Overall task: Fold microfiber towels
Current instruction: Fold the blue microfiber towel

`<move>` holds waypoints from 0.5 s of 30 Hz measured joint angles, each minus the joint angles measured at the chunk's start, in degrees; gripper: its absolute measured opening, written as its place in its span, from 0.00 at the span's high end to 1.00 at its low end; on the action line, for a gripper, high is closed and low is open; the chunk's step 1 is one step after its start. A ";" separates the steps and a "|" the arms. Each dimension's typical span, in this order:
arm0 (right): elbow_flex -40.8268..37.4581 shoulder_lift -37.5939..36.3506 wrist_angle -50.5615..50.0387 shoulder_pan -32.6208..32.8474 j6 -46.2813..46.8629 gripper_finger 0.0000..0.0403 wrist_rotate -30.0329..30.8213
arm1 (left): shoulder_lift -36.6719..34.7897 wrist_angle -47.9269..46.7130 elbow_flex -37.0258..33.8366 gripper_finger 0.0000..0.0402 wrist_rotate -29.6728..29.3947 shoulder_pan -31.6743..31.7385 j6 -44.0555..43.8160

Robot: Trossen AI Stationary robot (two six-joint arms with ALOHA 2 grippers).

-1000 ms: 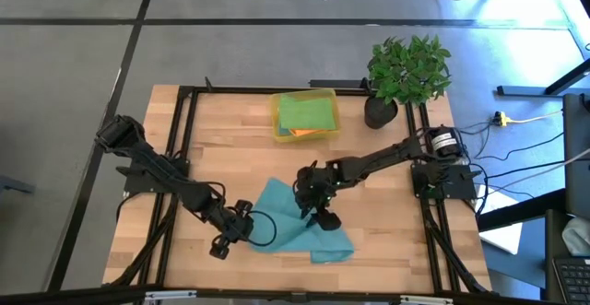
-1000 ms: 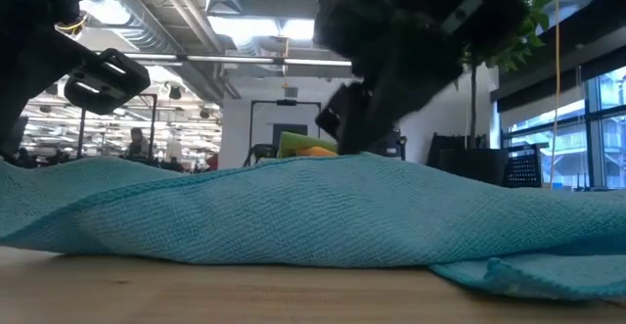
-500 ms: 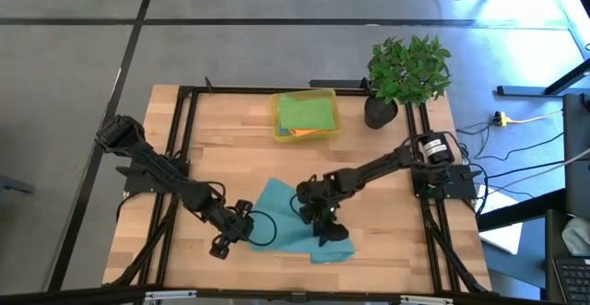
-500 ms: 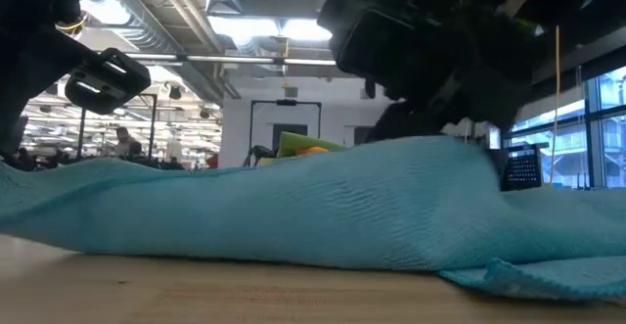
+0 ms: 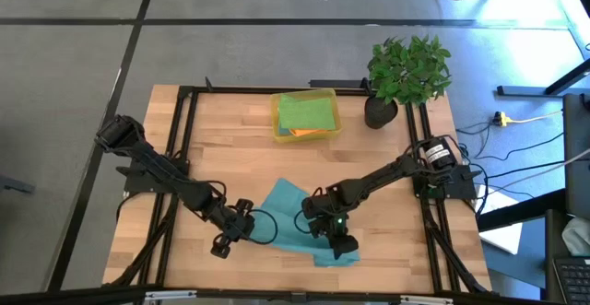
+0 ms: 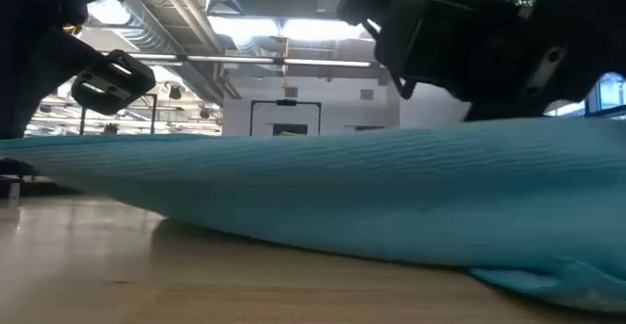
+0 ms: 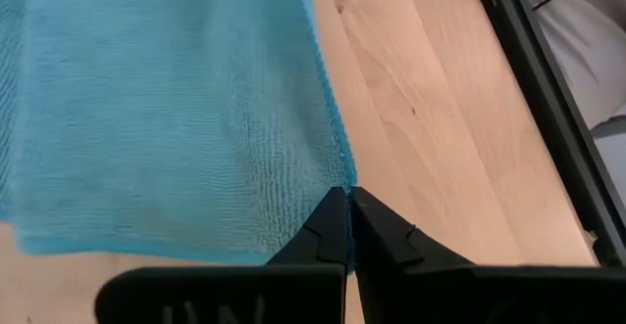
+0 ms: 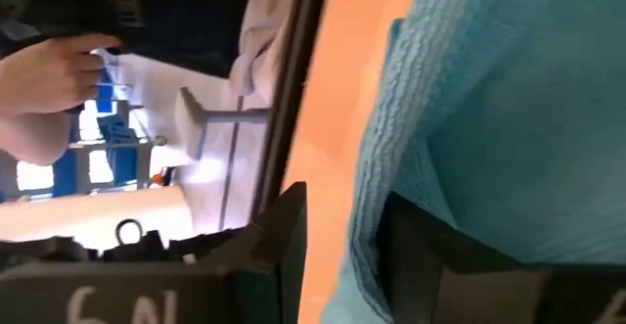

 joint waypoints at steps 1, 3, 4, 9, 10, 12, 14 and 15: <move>0.00 -0.03 0.08 0.40 1.00 0.73 -0.34 | 0.00 0.00 0.00 1.00 0.00 0.19 -0.02; 0.00 -0.03 0.06 1.12 2.06 0.72 -0.52 | 0.00 -0.04 0.00 1.00 0.00 0.73 -0.02; 0.00 -0.03 -0.01 1.41 2.74 0.72 -0.57 | -0.02 -0.14 0.00 1.00 0.00 1.00 -0.01; 0.02 -0.39 -1.85 2.29 6.03 0.72 -2.62 | -0.02 -2.68 0.02 1.00 -3.14 2.12 2.73; 0.02 -0.87 -2.91 2.43 6.19 0.72 -2.71 | -0.02 -3.72 0.02 1.00 -3.90 2.29 3.04; 0.07 -2.24 -4.63 2.54 6.21 0.72 -2.41 | -0.02 -5.49 0.02 1.00 -4.21 2.76 2.93; 0.07 -4.08 -6.92 2.60 6.89 0.72 -1.40 | -0.02 -6.42 0.03 1.00 -4.24 3.18 2.12; 0.07 -5.02 -7.39 2.62 7.33 0.72 -0.78 | -0.02 -6.78 0.04 1.00 -4.25 3.34 1.98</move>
